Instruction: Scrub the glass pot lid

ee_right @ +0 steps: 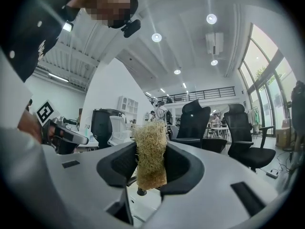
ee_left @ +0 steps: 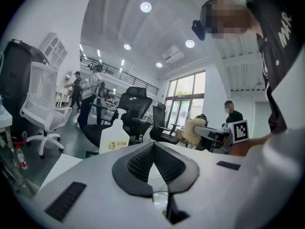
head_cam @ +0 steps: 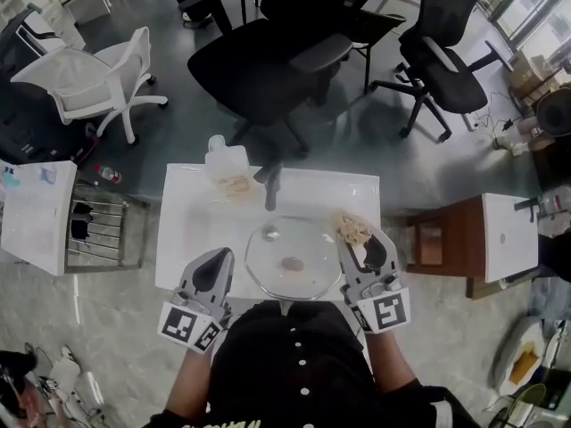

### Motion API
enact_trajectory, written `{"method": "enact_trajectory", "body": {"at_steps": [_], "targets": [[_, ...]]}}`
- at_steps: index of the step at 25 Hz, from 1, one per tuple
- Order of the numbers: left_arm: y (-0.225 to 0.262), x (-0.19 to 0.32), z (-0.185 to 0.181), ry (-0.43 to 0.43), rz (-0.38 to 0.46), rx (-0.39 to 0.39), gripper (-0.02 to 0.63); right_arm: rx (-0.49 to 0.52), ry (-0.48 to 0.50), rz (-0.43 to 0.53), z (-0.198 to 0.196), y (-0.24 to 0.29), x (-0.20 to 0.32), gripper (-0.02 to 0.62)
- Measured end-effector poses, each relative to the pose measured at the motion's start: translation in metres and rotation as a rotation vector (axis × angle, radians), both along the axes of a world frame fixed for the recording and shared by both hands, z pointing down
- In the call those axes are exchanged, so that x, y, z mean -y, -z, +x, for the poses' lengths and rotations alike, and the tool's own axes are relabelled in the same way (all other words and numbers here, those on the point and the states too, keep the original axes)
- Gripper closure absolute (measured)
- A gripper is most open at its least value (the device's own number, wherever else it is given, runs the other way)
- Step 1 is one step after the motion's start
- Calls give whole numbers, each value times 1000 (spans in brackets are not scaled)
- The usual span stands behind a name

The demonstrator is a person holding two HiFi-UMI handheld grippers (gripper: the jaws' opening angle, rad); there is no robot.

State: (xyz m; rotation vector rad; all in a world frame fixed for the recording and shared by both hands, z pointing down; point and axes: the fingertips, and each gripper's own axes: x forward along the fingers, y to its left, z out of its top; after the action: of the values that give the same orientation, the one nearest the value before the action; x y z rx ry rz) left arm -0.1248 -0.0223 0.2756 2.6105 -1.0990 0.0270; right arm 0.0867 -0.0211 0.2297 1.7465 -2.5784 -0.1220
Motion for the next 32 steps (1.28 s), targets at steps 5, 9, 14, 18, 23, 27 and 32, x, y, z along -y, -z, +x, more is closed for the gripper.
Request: {"method": "enact_trajectory", "body": {"at_steps": [5,9,14,18,23,27,32], "targets": [[-46,7,-3,-29,-148,60,584,-23,-10,-42,-1,-17,4,437],[-87,14,-2,-31,-282,111,584,-67,17,-87,5,-38,10,437],[-135,17,3,-97,-428,171,584,-138,77,-124,9,-70,19,436],[-169,20,5,-145,-488,218,584,-226,128,-157,10,-109,23,436],[-204,22,0,-165,-624,160,583,-363,231,-266,2,-160,21,436],[-231,39,2,-194,-677,124,556,-375,285,-270,-13,-190,35,436],[-266,27,2,-286,-857,155,431,-409,355,-266,-35,-211,36,436]]}}
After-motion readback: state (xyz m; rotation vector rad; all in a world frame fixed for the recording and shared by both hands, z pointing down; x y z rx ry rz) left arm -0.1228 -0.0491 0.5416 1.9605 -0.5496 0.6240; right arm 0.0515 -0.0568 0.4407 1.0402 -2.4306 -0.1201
